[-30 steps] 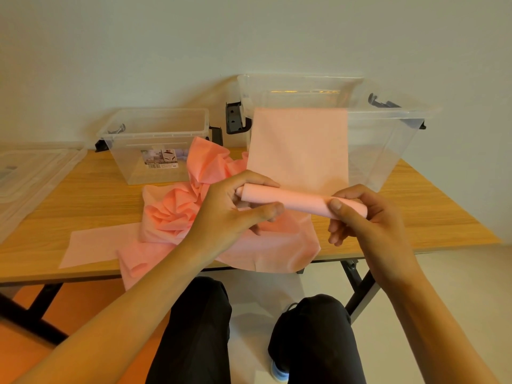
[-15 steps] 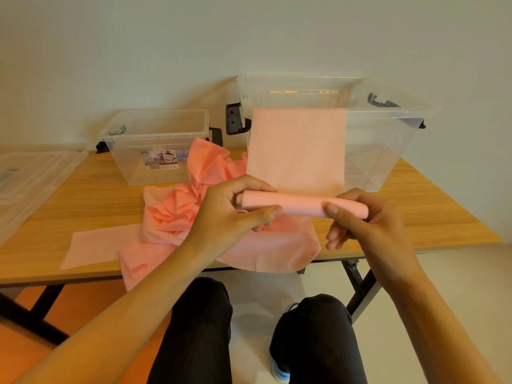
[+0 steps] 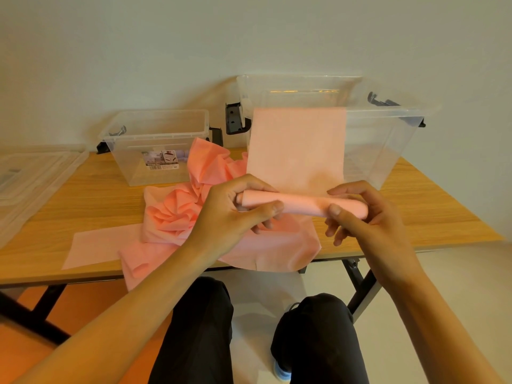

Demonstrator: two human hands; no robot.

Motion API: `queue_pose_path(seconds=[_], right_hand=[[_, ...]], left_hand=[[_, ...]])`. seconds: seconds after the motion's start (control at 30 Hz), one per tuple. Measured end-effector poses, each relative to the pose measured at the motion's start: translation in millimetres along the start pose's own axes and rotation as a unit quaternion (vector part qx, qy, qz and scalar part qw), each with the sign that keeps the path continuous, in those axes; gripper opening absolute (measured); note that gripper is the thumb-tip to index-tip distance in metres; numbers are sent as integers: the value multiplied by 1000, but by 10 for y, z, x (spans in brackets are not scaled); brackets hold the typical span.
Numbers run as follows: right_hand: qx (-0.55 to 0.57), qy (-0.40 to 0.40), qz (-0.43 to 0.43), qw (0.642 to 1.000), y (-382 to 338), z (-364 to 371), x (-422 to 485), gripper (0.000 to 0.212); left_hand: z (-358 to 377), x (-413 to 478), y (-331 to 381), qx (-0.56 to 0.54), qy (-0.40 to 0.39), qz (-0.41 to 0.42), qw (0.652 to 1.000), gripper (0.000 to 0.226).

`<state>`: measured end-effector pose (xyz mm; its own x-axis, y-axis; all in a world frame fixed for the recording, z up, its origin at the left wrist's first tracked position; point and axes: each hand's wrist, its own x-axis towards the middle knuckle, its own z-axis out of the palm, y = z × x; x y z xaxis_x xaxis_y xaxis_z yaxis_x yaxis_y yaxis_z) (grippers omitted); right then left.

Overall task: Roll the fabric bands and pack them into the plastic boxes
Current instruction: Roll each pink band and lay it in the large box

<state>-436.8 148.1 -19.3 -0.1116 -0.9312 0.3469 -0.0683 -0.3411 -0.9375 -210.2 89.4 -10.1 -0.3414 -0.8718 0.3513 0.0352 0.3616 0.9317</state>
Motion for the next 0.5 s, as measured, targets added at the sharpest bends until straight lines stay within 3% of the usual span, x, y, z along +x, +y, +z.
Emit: queue_pose_path(seconds=[0.1,0.27,0.5], right_hand=[[11,-6,-4,1000,-7,2,-7,29],[1,8,16,1000,1,-4,-6,22],[17,-1,-1,1000,-15,-4,-15,30]], left_hand=[[13,-9,7,-11,8,-9,1000,11],[2,-20,30,10,14,16,1000,25],[7,-6,11,9,26,12,1000,13]])
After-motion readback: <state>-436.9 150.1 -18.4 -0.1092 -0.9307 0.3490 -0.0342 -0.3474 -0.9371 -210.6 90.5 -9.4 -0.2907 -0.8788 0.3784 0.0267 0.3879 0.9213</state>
